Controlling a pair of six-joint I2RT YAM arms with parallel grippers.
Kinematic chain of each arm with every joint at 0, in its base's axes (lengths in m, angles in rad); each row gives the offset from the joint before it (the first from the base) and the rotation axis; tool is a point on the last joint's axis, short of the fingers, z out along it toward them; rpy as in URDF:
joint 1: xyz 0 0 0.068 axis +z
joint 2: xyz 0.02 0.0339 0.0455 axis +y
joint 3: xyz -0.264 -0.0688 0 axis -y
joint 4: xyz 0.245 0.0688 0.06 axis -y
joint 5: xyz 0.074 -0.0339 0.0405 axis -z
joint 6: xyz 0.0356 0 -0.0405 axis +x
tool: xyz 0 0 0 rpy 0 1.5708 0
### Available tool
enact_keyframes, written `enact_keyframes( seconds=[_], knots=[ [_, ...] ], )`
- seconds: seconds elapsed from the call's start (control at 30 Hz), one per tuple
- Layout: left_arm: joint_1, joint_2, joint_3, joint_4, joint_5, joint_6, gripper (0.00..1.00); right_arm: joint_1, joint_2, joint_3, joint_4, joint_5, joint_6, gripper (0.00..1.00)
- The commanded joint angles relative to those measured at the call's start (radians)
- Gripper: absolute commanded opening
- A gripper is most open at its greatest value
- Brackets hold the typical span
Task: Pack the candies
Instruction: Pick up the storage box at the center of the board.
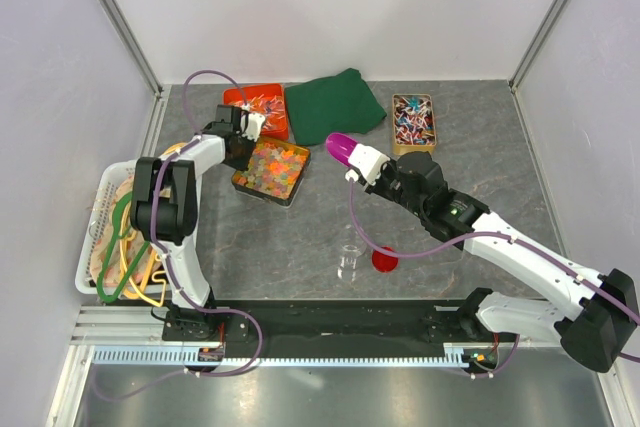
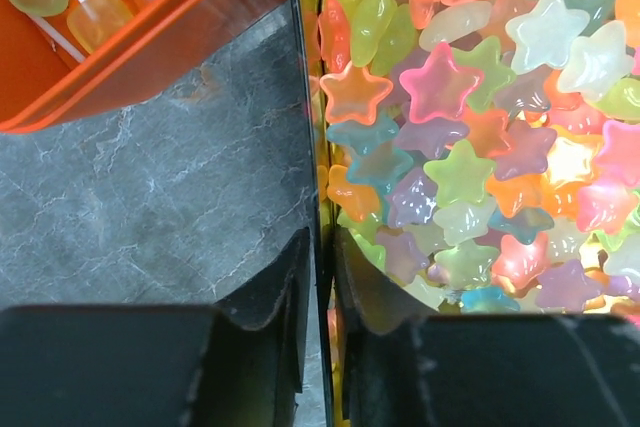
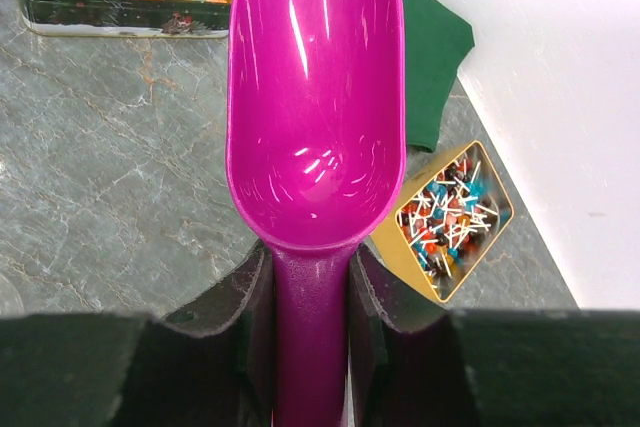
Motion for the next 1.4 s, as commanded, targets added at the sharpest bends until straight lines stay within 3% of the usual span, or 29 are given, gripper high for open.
enact_keyframes(
  seconds=[0.0, 0.07, 0.5, 0.73, 1.1, 1.37],
  knots=[
    [0.008, 0.028, 0.026, -0.004, 0.023, 0.025, 0.14, -0.002, 0.004, 0.0, 0.054, -0.013, 0.015, 0.0],
    [0.008, 0.028, 0.029, -0.016, 0.043, 0.019, 0.02, -0.003, 0.006, 0.0, 0.055, -0.013, 0.015, 0.0],
    [0.005, -0.093, 0.07, -0.108, 0.172, -0.034, 0.02, -0.003, 0.009, 0.021, 0.051, -0.002, 0.001, 0.0],
    [-0.039, -0.207, 0.087, -0.171, 0.18, -0.036, 0.02, 0.009, 0.098, 0.171, -0.108, 0.012, -0.046, 0.0],
    [-0.127, -0.302, 0.035, -0.14, 0.097, -0.059, 0.02, 0.172, 0.272, 0.374, -0.285, 0.308, -0.25, 0.0],
    [-0.157, -0.348, -0.08, -0.001, 0.041, -0.096, 0.02, 0.265, 0.363, 0.372, -0.294, 0.489, -0.391, 0.0]
  ],
)
